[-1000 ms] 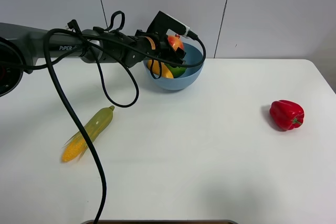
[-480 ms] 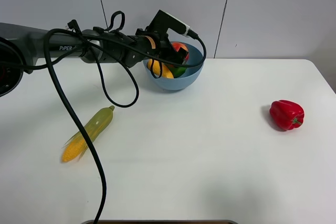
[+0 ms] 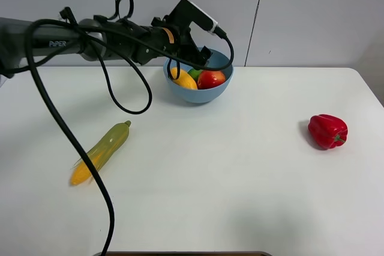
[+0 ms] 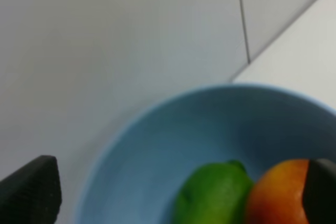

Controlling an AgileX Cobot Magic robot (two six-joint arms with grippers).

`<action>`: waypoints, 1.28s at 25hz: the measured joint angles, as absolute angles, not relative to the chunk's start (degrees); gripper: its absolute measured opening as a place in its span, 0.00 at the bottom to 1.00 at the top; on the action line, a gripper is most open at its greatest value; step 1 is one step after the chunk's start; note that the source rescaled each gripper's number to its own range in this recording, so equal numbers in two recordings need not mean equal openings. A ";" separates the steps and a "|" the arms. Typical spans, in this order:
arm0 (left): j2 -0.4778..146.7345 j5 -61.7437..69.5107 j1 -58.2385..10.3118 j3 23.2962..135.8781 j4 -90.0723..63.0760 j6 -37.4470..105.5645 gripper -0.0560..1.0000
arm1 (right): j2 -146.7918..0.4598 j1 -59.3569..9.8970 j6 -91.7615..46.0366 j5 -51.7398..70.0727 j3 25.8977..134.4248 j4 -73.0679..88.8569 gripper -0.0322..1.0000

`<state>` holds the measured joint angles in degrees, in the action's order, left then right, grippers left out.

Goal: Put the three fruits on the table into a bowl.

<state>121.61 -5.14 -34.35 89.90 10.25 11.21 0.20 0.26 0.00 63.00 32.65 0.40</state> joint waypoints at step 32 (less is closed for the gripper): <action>77.91 41.55 -19.72 89.96 17.27 -2.37 0.85 | 0.20 0.26 0.00 63.00 32.65 0.40 0.91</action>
